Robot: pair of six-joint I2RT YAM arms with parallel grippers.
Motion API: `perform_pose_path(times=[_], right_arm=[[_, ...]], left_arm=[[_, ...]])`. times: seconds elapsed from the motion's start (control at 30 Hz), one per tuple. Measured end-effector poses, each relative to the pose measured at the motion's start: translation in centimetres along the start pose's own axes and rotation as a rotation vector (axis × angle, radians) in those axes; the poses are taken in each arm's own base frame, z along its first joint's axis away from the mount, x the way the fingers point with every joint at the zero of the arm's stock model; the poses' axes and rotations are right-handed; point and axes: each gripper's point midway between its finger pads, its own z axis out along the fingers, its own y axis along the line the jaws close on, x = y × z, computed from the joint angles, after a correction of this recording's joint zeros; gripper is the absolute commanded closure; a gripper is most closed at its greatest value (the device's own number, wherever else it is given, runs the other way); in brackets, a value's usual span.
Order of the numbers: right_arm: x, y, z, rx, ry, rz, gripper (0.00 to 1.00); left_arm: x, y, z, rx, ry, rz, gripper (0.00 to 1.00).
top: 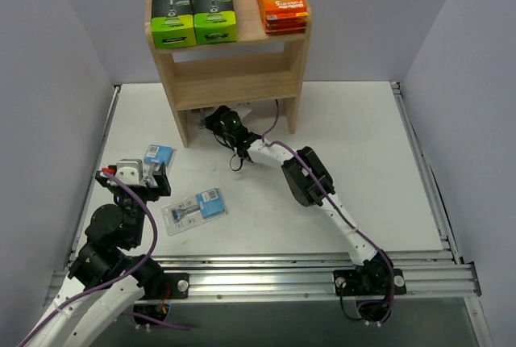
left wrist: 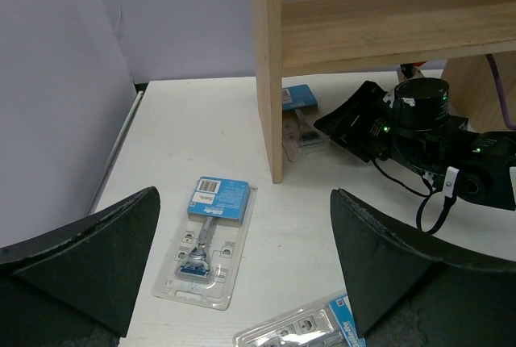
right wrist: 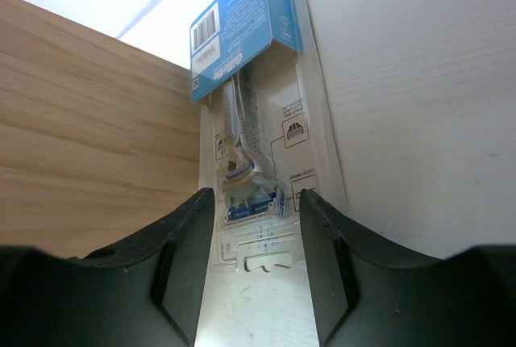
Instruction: Place and organize the shaving razors onto the shelf
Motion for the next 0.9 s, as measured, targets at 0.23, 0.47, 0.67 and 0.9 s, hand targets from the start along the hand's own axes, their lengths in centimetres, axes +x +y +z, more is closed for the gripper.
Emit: perform_pose_path(times=[0.23, 0.47, 0.67, 0.9], right_arm=[[0.0, -0.4, -0.7, 0.037, 0.000, -0.027, 0.57], [0.6, -1.1, -2.8, 0.067, 0.040, -0.051, 0.57], [1.1, -2.0, -5.2, 0.085, 0.083, -0.064, 0.57], [1.6, -3.2, -9.0, 0.102, 0.140, -0.076, 0.58]], left_arm=[[0.0, 0.0, 0.0, 0.000, -0.002, -0.001, 0.05], [-0.1, 0.1, -0.1, -0.001, -0.004, -0.003, 0.05], [-0.1, 0.2, -0.1, -0.011, -0.003, -0.003, 0.05], [0.0, 0.4, -0.1, -0.020, -0.001, -0.001, 0.05]])
